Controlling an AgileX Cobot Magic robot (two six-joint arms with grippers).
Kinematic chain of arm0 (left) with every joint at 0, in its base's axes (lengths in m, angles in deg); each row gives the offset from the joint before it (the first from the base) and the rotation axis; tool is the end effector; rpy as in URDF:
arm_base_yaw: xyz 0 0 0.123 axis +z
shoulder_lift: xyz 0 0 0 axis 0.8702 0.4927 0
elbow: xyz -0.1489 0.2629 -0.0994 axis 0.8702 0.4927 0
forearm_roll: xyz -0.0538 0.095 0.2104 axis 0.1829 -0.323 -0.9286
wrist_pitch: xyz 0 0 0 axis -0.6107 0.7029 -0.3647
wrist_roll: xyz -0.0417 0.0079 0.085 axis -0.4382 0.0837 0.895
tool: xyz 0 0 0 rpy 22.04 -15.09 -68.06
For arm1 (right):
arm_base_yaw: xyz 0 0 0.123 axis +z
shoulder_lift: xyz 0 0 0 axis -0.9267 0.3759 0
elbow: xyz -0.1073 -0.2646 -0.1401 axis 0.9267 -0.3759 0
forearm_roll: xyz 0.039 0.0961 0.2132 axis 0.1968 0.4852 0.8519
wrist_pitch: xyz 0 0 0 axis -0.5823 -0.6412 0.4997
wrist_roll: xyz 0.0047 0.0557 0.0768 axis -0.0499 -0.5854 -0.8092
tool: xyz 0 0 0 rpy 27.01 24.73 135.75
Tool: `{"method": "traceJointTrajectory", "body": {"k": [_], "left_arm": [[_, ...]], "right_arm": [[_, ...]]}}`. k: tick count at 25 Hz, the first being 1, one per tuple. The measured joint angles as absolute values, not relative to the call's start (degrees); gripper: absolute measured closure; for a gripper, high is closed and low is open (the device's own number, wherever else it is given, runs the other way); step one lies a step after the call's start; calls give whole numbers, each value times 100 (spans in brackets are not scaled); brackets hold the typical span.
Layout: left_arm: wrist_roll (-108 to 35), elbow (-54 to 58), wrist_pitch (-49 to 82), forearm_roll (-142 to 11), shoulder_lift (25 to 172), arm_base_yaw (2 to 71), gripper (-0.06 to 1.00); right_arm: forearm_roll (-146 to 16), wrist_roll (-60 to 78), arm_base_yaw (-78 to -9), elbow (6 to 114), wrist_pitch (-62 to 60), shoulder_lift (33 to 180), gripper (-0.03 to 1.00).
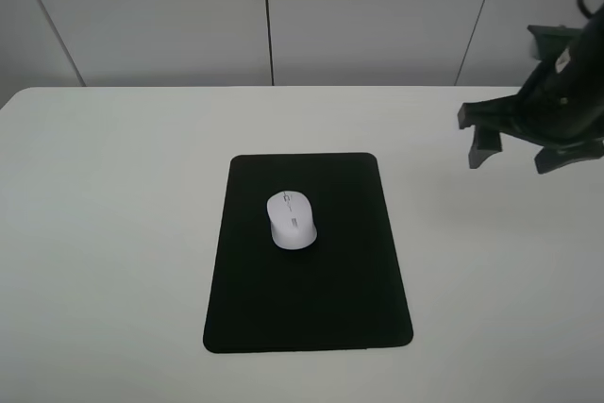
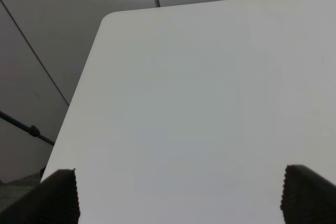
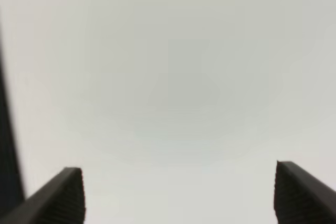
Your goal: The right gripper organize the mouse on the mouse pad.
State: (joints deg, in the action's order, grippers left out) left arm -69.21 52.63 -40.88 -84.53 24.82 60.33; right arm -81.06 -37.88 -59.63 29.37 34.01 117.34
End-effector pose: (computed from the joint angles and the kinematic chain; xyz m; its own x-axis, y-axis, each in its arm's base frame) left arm -0.0497 0.0076 0.2693 -0.4529 0.0736 -0.8885 -0.0353 0.9943 0.1004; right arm 0.2486 0.0262 0.2542 -0.9385 0.1765 -0.2969 0.1868 0.9824 -0.0065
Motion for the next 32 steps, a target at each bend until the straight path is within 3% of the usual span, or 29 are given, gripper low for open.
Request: {"method": "traceJointTrajectory", "body": {"k": [4, 32], "left_arm": [[-6921, 5263, -4088, -8453, 2482, 6033, 16], [-6921, 5263, -4088, -8457, 2482, 6033, 16]], "right_arm": [[-8159, -3677, -6357, 2404, 3322, 10550, 25], [-7995, -2826, -6370, 1398, 5123, 4445, 25]]}}
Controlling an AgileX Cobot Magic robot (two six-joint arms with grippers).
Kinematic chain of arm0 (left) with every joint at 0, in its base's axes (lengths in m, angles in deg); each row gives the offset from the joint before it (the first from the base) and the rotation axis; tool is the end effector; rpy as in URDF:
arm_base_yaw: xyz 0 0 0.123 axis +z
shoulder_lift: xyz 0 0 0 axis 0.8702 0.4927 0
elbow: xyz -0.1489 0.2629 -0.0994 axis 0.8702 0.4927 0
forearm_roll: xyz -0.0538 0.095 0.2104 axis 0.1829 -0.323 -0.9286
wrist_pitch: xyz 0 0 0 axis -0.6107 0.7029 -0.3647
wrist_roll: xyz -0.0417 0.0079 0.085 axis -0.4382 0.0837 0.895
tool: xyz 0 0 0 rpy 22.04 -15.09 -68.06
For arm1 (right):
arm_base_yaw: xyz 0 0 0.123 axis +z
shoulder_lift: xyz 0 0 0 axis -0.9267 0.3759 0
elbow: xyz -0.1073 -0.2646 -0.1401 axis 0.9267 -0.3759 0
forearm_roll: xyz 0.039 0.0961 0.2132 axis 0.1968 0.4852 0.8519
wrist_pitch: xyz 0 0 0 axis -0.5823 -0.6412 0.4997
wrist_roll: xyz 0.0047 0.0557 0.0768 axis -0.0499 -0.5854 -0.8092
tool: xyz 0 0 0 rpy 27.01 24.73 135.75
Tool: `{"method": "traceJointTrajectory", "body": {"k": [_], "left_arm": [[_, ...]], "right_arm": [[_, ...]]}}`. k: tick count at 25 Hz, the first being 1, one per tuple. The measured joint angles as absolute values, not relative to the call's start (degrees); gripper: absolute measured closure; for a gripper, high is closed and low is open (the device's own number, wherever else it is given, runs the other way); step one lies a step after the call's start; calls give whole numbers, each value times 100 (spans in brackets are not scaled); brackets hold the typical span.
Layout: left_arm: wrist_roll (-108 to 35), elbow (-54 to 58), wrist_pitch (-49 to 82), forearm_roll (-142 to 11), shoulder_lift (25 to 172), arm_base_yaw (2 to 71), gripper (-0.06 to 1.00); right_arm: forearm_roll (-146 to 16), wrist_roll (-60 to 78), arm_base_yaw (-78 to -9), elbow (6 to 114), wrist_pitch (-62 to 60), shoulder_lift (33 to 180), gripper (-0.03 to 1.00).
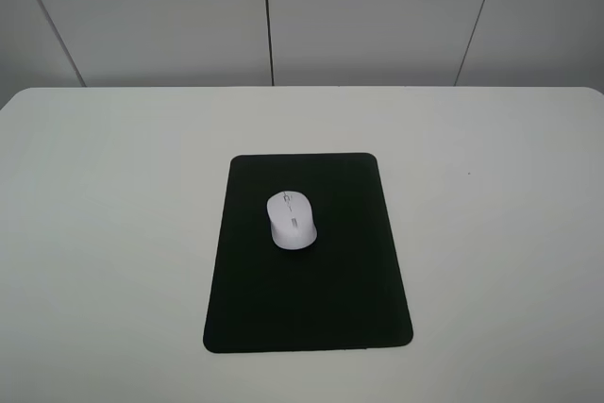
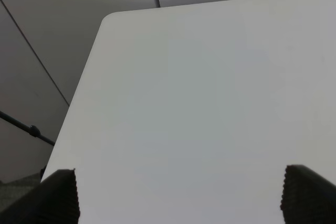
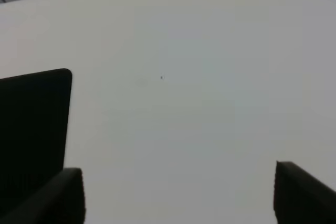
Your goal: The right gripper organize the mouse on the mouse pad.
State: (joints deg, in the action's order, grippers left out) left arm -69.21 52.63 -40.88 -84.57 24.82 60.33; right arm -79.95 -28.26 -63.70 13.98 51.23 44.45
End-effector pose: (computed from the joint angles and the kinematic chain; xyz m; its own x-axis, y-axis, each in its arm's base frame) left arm -0.0497 0.0077 0.2693 -0.4530 0.0740 -0.8885 -0.0357 0.9942 0.1010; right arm -0.0250 -0.0127 0.3018 -0.5373 0.1520 -0.8296 0.1259 0.9871 0.0993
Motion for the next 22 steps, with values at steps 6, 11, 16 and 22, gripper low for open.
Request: {"method": "traceJointTrajectory", "body": {"k": [6, 11, 16, 22], "left_arm": [[-6921, 5263, -4088, -8457, 2482, 6033, 16], [-6921, 5263, -4088, -8457, 2482, 6033, 16], [-6921, 5263, -4088, -8457, 2482, 6033, 16], [-6921, 5263, -4088, -8457, 2482, 6033, 16]], "right_arm": [[-7993, -2748, -6370, 1376, 5574, 3688, 25], [-7999, -2721, -6375, 1376, 5814, 3603, 25], [-7999, -2452, -6375, 1218, 5634, 3466, 25], [-7996, -2444, -6375, 970, 5210, 3279, 25]]}}
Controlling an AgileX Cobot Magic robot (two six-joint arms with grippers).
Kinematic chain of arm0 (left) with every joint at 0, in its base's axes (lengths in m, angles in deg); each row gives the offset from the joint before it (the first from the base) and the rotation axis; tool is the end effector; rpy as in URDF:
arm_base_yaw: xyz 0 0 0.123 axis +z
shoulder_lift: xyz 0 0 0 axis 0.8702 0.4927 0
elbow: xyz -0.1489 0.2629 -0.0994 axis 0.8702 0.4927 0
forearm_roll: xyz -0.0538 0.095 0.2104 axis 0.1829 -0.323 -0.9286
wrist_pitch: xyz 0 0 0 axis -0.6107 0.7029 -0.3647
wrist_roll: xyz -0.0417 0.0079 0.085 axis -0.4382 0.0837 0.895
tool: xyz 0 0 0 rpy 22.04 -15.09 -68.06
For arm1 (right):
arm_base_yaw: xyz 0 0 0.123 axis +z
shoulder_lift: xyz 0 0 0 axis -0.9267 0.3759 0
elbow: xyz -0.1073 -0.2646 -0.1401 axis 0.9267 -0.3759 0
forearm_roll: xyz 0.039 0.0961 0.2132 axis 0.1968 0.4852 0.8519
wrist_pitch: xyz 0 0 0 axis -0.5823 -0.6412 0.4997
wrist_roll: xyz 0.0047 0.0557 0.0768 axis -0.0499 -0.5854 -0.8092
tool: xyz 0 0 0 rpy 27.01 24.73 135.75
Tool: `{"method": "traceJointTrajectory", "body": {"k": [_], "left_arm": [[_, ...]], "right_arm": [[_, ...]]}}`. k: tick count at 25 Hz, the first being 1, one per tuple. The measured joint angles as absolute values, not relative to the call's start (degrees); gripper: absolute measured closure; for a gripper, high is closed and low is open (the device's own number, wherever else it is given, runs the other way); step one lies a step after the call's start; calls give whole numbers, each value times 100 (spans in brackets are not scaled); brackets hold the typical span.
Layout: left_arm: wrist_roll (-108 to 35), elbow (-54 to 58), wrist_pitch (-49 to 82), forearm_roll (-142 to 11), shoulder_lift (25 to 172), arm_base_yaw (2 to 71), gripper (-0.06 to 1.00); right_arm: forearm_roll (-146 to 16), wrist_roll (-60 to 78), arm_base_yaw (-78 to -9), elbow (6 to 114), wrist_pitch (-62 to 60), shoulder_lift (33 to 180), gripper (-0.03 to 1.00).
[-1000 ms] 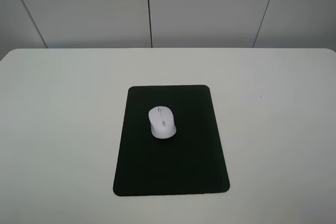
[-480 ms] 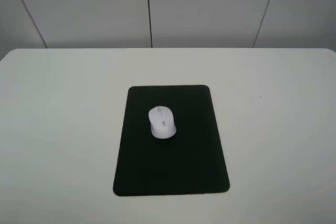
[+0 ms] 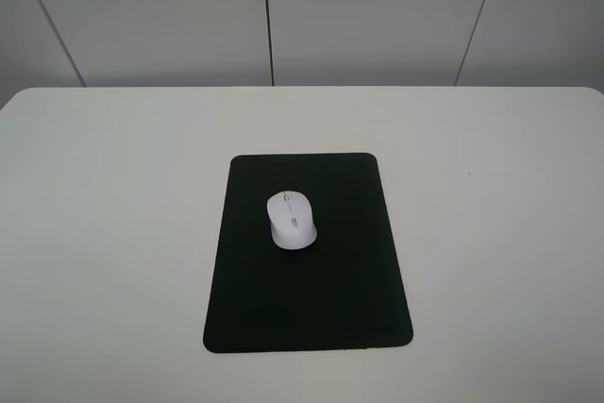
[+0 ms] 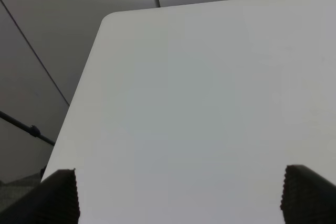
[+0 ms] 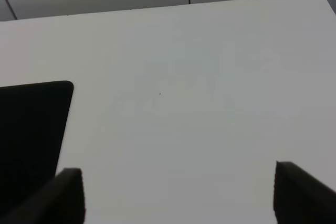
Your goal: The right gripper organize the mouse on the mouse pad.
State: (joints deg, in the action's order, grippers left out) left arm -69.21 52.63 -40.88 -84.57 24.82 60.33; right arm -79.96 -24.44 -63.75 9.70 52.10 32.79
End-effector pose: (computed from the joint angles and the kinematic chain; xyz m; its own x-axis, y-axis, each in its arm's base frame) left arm -0.0497 0.0077 0.2693 -0.4530 0.0740 -0.8885 -0.0357 0.9942 0.1010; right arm -0.0520 -0.0147 0.2723 -0.4464 0.0951 -0.8898 0.0863 0.9943 0.0630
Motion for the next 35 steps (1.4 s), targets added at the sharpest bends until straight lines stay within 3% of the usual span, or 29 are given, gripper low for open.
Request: {"method": "traceJointTrajectory", "body": {"k": [10, 35], "left_arm": [[-6921, 5263, -4088, -8457, 2482, 6033, 16], [-6921, 5263, -4088, -8457, 2482, 6033, 16]], "right_arm": [[-7540, -1484, -6375, 909, 5104, 3279, 25], [-7557, -1501, -6375, 909, 5104, 3279, 25]]}}
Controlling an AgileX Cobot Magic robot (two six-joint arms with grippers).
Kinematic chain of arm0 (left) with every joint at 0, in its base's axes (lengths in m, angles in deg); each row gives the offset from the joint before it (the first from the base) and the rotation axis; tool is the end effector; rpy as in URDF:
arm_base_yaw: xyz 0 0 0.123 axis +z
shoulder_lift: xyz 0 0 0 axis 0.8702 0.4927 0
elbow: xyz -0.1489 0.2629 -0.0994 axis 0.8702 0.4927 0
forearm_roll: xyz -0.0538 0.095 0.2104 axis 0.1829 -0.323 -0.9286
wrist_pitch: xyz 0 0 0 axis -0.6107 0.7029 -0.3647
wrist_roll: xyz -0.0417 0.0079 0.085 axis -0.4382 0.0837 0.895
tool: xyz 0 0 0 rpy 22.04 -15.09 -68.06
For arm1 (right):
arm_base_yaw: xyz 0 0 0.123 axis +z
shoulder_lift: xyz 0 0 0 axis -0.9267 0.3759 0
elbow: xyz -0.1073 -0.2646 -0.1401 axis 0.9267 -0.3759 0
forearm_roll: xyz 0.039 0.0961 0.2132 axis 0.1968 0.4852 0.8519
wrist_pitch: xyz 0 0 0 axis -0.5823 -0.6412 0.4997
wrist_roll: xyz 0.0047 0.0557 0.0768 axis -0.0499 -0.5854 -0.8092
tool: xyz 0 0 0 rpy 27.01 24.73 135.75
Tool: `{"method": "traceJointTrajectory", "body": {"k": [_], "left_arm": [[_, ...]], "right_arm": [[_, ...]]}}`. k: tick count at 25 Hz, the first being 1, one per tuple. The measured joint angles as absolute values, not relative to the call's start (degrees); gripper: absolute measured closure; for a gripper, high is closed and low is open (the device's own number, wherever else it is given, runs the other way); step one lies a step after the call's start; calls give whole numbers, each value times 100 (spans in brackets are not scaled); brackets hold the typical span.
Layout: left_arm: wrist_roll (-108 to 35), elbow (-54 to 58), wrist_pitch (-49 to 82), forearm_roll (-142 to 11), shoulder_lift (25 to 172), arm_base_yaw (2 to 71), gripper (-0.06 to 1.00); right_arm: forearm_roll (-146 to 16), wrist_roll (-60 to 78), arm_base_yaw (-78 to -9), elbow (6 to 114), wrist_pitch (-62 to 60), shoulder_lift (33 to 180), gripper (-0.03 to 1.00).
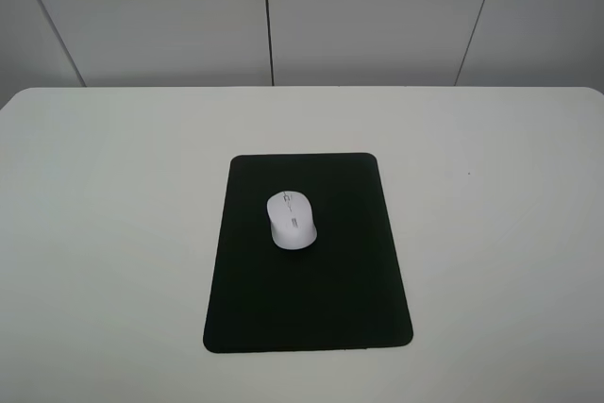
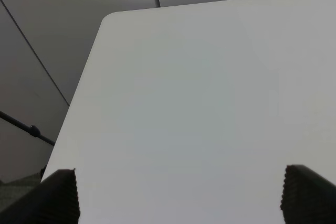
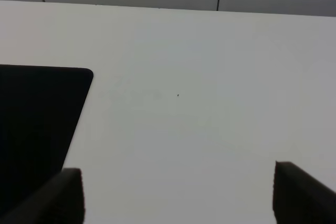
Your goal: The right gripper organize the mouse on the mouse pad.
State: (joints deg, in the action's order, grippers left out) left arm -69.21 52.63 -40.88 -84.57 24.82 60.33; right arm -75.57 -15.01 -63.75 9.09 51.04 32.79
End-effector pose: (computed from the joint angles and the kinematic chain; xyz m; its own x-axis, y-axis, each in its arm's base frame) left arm -0.0497 0.0077 0.2693 -0.4530 0.0740 -0.8885 -0.0357 0.9942 0.1010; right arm -0.0501 -0.0081 0.2706 -0.4492 -0.0342 -0.8928 -0.0331 0.9992 -0.0216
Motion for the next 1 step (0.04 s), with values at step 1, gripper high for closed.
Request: {"method": "traceJointTrajectory", "body": {"k": [1], "left_arm": [[-6921, 5263, -4088, -8457, 2482, 6033, 16]], "right_arm": [[-7557, -1506, -6375, 909, 5104, 3279, 25]]}}
